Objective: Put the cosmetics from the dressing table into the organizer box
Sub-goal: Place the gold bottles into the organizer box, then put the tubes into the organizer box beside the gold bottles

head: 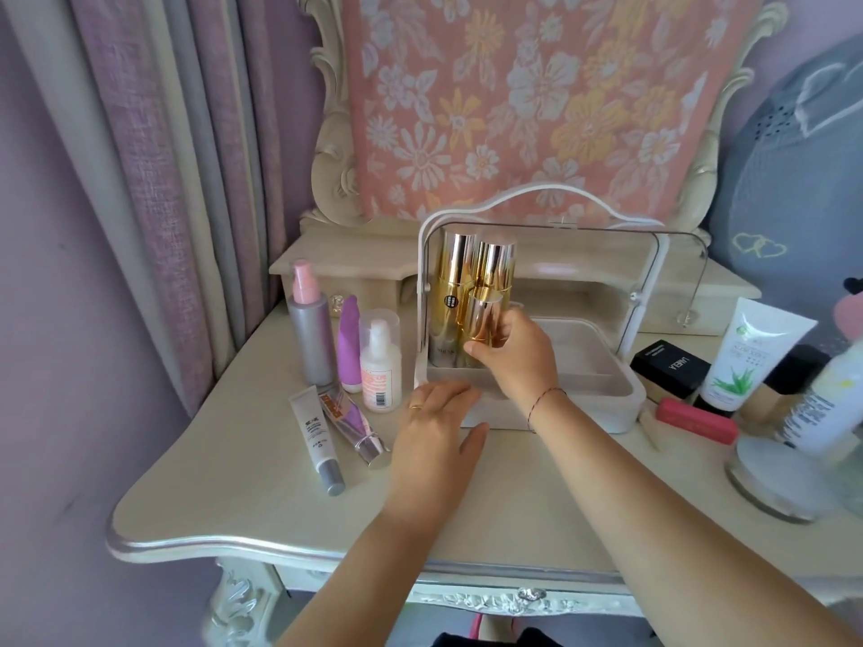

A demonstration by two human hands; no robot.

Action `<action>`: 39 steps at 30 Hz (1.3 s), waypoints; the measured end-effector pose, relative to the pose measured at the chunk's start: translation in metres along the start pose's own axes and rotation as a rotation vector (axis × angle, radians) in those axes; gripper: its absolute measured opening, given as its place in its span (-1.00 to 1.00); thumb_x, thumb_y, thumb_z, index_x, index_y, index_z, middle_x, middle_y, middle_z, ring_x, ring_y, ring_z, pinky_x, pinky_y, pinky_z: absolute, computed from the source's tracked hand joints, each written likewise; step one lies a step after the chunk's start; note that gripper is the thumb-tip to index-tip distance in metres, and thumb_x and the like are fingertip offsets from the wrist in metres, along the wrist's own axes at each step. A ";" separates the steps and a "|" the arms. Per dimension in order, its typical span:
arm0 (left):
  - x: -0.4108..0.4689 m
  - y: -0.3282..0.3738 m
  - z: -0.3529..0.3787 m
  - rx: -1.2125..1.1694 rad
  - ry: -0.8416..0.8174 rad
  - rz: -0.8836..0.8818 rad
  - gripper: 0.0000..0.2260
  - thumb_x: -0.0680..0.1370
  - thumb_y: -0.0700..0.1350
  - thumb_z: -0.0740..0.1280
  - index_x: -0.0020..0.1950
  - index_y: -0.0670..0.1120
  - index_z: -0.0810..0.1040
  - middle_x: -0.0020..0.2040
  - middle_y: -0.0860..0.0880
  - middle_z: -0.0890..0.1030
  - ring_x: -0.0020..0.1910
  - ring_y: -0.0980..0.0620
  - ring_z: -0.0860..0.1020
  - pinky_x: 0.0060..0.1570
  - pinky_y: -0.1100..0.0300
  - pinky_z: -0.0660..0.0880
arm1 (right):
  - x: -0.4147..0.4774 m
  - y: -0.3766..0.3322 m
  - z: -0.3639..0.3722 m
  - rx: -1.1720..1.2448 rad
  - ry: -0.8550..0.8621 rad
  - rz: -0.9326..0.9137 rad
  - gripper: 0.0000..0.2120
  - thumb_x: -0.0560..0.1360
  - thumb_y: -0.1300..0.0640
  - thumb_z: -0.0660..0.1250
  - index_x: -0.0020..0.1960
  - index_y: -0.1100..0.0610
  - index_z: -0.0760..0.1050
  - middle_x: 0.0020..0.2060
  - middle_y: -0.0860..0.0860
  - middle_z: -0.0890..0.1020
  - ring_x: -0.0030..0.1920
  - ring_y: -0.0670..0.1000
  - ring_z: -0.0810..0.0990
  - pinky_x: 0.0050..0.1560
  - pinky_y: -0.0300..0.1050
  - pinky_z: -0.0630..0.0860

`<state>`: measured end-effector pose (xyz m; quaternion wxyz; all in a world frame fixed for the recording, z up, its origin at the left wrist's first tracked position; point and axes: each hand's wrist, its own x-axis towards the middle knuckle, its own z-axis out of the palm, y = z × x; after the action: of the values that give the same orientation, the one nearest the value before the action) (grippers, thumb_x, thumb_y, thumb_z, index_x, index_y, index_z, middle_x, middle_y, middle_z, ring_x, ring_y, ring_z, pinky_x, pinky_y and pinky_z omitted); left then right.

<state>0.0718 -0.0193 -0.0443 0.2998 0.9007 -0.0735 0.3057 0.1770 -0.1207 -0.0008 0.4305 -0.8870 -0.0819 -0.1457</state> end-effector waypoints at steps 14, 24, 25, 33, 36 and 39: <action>-0.022 -0.022 -0.052 0.152 0.337 -0.321 -0.73 0.35 -0.18 0.48 0.03 -0.10 0.59 0.05 -0.10 0.57 0.00 -0.16 0.49 -0.02 0.03 0.42 | -0.024 -0.002 -0.004 0.140 0.168 -0.081 -0.73 0.41 0.06 0.45 0.01 0.10 0.44 -0.07 0.00 0.58 -0.08 -0.03 0.54 -0.14 -0.28 0.46; -0.028 -0.054 -0.093 0.274 0.035 -0.738 -0.50 0.38 0.12 0.42 0.16 -0.18 0.43 0.11 -0.17 0.50 0.11 -0.21 0.43 0.07 -0.02 0.35 | -0.095 -0.005 0.008 0.397 0.250 -0.146 -0.89 0.45 0.26 0.37 -0.04 0.17 0.49 -0.17 0.05 0.60 -0.18 0.02 0.57 -0.12 -0.22 0.50; -0.028 -0.054 -0.095 0.248 0.026 -0.739 -0.55 0.40 0.06 0.41 0.14 -0.19 0.44 0.08 -0.17 0.50 0.06 -0.21 0.45 0.00 0.01 0.38 | -0.096 -0.005 0.008 0.400 0.242 -0.143 -0.90 0.45 0.27 0.36 -0.05 0.16 0.49 -0.17 0.04 0.60 -0.19 0.02 0.57 -0.14 -0.24 0.49; -0.032 -0.062 -0.116 0.129 -0.018 -0.740 -0.81 0.43 -0.12 0.31 -0.34 -0.19 0.57 -0.45 -0.14 0.55 -0.38 -0.13 0.49 -0.40 0.15 0.34 | -0.101 -0.007 0.007 0.341 0.127 -0.176 -0.86 0.45 0.31 0.33 -0.07 0.09 0.50 -0.22 -0.03 0.58 -0.21 -0.09 0.52 -0.20 -0.34 0.46; -0.036 -0.065 -0.126 -0.151 0.100 -0.799 -0.81 0.48 -0.15 0.30 -0.29 -0.17 0.61 -0.49 -0.13 0.49 -0.46 -0.09 0.39 -0.39 0.17 0.28 | -0.101 -0.010 0.006 0.369 0.085 -0.161 -0.88 0.46 0.29 0.35 -0.07 0.10 0.51 -0.24 -0.14 0.54 -0.20 -0.12 0.52 -0.19 -0.36 0.47; -0.037 -0.047 -0.127 -0.525 0.203 -0.780 -0.83 0.53 -0.19 0.28 -0.13 -0.03 0.67 -0.45 0.06 0.53 -0.41 0.03 0.42 -0.34 0.19 0.33 | -0.101 -0.015 0.004 0.439 -0.037 -0.123 -0.92 0.47 0.23 0.36 -0.07 0.09 0.54 -0.23 -0.08 0.57 -0.24 -0.18 0.52 -0.20 -0.39 0.46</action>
<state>-0.0076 0.0907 -0.0091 0.6150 0.7206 0.2247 0.2281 0.0784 -0.1101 -0.0248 0.6018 -0.7680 -0.1733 -0.1339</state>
